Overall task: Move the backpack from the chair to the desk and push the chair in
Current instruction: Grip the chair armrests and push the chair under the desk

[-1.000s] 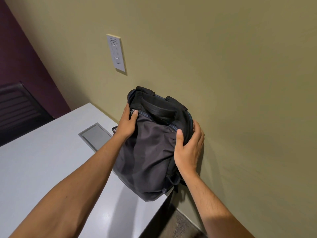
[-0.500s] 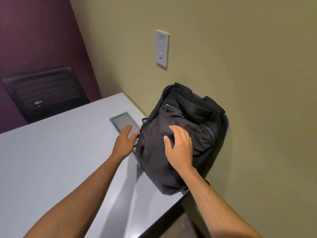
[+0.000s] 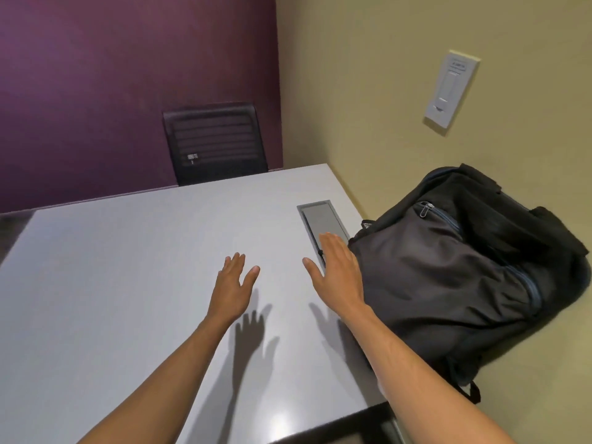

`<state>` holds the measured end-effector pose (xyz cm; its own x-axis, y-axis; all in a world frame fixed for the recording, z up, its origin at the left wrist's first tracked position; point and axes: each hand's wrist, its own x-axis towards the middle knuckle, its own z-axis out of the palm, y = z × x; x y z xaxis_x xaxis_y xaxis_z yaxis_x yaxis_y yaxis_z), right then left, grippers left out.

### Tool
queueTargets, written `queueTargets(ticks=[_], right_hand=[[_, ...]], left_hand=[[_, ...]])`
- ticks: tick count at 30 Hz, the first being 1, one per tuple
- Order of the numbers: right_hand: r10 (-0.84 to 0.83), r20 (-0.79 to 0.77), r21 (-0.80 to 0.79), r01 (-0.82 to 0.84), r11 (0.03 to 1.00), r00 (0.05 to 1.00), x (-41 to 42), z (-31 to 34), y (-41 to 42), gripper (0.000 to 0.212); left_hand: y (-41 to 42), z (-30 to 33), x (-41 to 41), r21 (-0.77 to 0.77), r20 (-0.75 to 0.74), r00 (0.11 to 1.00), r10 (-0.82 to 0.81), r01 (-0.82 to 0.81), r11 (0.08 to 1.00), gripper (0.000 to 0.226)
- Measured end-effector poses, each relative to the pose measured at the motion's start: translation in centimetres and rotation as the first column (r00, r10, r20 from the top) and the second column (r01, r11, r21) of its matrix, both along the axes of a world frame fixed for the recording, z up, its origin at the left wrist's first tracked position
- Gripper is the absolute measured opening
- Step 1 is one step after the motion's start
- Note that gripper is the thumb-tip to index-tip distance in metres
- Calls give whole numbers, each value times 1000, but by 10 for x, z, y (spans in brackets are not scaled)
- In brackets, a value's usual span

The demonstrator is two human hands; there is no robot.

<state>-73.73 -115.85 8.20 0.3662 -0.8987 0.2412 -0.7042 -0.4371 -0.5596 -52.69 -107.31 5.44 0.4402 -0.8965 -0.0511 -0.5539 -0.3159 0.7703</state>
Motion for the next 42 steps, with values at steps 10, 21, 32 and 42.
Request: queueTargets(ticks=[10, 21, 32, 42], right_hand=[[337, -73, 113, -328, 938, 939, 62, -19, -1, 69], [653, -111, 157, -635, 756, 750, 120, -43, 72, 72], [883, -93, 95, -879, 468, 460, 160, -28, 224, 74], [976, -108, 12, -982, 189, 186, 152, -11, 414, 72]], left_hand=[[78, -7, 22, 20, 74, 942, 328, -330, 944, 66], [203, -19, 2, 75, 141, 769, 624, -636, 768, 72], [379, -23, -43, -4, 145, 480, 865, -874, 486, 71], [583, -31, -142, 16, 270, 142, 952, -990, 143, 70]])
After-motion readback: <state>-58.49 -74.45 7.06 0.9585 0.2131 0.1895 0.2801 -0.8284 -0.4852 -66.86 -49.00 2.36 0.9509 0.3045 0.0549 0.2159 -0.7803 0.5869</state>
